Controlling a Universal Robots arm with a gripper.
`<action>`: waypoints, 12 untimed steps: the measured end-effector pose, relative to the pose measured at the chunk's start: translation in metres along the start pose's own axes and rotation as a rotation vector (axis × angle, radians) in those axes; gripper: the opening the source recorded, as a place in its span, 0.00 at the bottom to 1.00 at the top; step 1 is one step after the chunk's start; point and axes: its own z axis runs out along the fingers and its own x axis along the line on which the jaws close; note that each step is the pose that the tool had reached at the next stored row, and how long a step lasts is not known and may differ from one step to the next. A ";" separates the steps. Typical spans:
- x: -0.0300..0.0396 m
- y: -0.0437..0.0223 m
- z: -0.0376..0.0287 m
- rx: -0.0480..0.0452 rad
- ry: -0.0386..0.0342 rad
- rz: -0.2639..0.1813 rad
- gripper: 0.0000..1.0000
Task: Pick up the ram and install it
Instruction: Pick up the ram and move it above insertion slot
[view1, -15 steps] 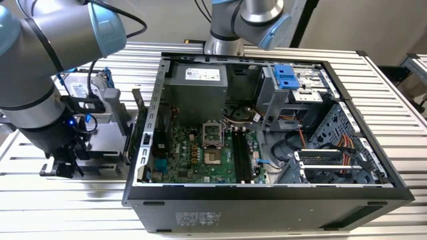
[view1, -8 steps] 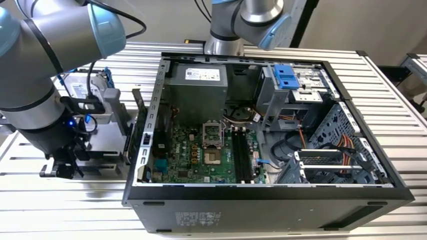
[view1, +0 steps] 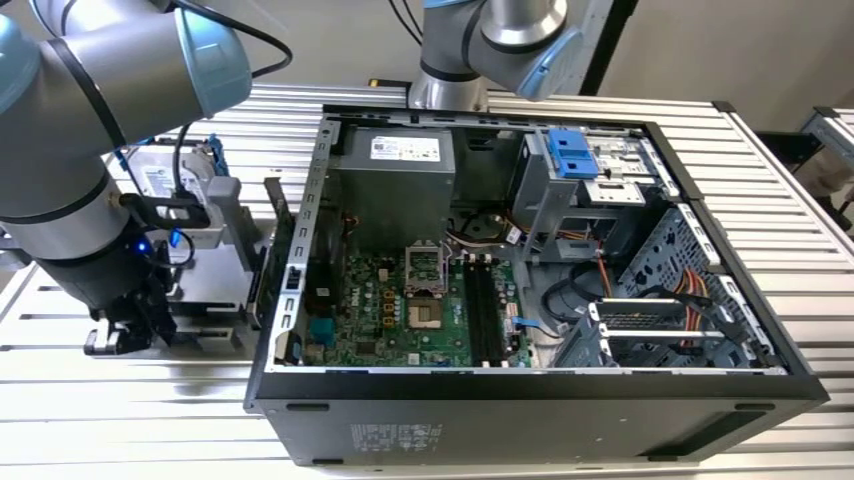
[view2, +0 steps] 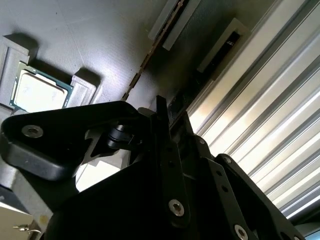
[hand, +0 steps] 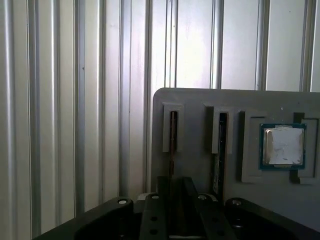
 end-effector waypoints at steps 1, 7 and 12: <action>0.0000 0.0000 0.0000 0.0001 -0.0001 -0.002 1.00; 0.0001 -0.0001 0.0000 0.0002 0.0000 -0.012 1.00; 0.0001 -0.0001 0.0000 0.0002 0.0001 -0.020 0.00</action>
